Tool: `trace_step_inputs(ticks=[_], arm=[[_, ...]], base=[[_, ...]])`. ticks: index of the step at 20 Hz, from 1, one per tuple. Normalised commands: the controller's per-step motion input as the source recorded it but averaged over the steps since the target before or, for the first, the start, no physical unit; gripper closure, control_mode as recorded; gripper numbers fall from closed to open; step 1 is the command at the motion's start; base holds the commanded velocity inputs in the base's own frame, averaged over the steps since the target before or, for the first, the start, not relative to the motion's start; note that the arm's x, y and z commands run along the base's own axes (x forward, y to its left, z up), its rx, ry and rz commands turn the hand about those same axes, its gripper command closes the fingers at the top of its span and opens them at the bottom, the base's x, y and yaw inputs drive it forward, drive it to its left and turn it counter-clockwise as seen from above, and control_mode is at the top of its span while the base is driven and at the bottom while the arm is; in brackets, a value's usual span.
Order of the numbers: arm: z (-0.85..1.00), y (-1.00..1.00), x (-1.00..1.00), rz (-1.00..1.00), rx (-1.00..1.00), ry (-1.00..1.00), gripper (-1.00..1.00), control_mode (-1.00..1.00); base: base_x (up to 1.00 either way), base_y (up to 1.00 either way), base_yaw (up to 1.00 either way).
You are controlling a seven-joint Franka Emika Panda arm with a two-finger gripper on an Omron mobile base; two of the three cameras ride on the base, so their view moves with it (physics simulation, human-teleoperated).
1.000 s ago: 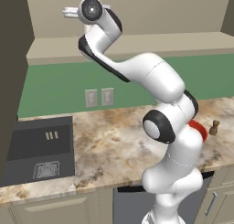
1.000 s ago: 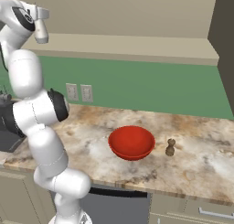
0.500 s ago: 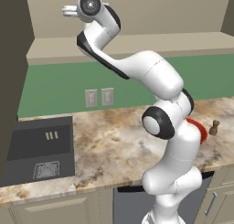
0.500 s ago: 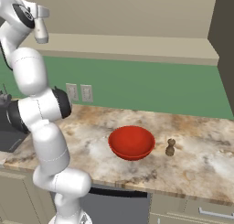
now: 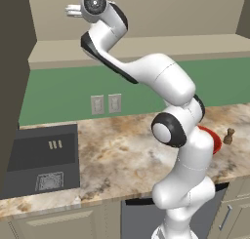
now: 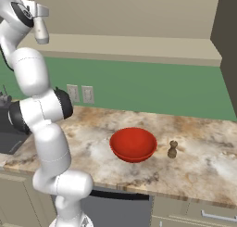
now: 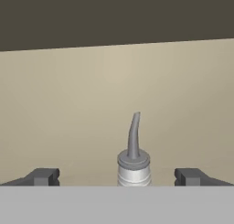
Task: Retrieve the bottle and the shaker from the cabinet and place them next to the mixing bowl on the counter. Then add garlic from the fridge to the mixing bowl.
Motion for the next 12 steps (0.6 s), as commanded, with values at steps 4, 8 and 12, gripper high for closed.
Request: trace_step_inputs(ticks=[4,8,12], arm=[[0.00,0.00,0.00,0.00,0.00,0.00,-1.00,-1.00],[0.00,0.00,0.00,0.00,0.00,0.00,1.00,-1.00],[0.00,0.00,0.00,0.00,0.00,0.00,1.00,-1.00]], base=[[0.00,0.00,0.00],[0.00,0.00,0.00],[0.00,0.00,0.00]])
